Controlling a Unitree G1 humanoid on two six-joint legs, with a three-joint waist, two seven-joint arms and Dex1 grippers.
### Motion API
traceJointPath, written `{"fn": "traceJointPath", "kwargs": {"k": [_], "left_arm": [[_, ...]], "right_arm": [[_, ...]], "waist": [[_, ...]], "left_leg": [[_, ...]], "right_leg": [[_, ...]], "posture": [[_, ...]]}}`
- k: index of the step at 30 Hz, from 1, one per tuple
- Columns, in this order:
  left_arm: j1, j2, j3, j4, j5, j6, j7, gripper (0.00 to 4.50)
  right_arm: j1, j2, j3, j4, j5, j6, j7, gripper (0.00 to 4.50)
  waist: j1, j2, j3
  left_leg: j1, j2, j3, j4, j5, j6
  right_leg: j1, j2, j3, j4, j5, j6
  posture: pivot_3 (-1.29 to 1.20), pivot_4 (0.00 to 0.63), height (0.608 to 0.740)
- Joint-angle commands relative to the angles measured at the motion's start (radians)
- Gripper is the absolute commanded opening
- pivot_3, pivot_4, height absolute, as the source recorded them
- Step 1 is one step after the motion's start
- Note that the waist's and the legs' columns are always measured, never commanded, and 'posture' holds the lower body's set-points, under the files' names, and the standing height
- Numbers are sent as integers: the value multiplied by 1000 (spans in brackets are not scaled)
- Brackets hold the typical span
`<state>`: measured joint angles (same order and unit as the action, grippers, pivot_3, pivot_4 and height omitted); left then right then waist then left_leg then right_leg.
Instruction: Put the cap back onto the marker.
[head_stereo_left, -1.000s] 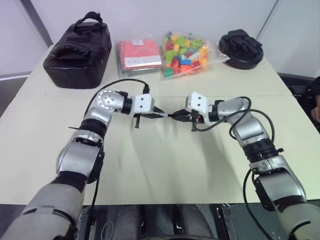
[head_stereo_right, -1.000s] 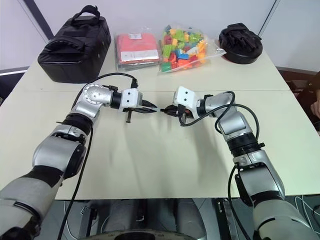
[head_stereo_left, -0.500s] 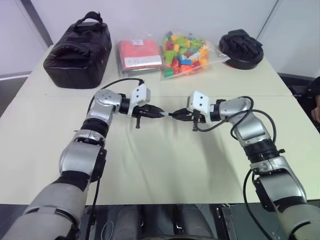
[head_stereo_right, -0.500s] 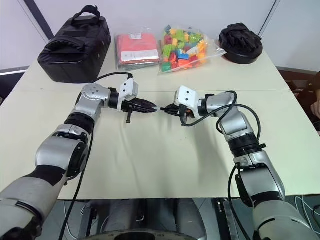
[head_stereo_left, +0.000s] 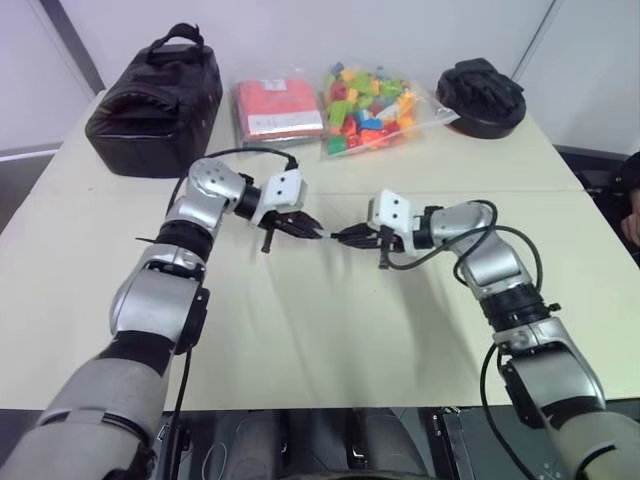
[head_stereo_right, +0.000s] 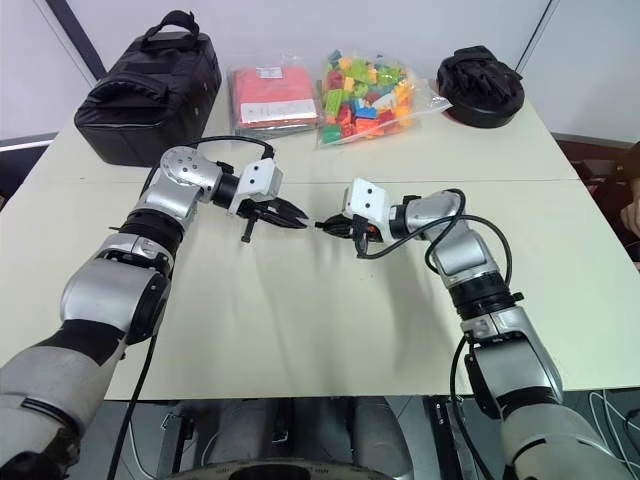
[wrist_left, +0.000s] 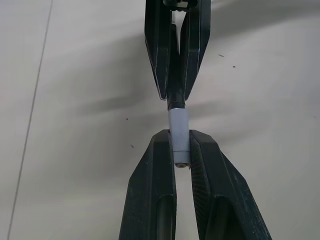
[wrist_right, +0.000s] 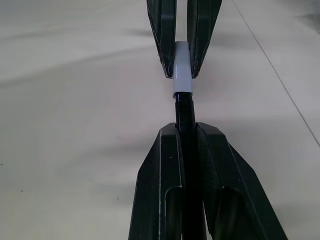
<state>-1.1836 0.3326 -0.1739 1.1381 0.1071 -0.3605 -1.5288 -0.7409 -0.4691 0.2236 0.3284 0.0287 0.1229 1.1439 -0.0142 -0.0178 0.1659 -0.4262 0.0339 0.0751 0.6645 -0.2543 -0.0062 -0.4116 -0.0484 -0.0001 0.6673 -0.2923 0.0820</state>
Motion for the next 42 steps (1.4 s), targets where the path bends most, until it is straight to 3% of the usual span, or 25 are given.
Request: {"fn": "traceJointPath", "kwargs": {"k": [1,8,23,42], "left_arm": [[-24,-61,-41,-65,-33,-3,-86,48],[-10,-92,-113,-107,-39,32,-86,48],[17,-155,-24,-126,-68,-82,11,48],[-3,-74,-54,-63,39,-24,18,48]], "right_arm": [[-37,26,-26,-45,22,3,-51,0],[-39,30,-30,-47,30,13,-53,0],[-36,39,-63,-60,66,77,-72,0],[-37,26,-58,-46,35,64,-66,0]], "waist": [[0,0,0],[0,0,0],[1,0,0],[1,0,0]], "left_leg": [[0,0,0,0,0,0],[0,0,0,0,0,0],[0,1,-2,0,0,0],[0,0,-1,0,0,0]], "right_leg": [[0,0,0,0,0,0],[0,0,0,0,0,0],[0,0,0,0,0,0],[0,0,0,0,0,0]], "posture": [[0,150,740],[0,150,740],[0,150,740],[0,150,740]]}}
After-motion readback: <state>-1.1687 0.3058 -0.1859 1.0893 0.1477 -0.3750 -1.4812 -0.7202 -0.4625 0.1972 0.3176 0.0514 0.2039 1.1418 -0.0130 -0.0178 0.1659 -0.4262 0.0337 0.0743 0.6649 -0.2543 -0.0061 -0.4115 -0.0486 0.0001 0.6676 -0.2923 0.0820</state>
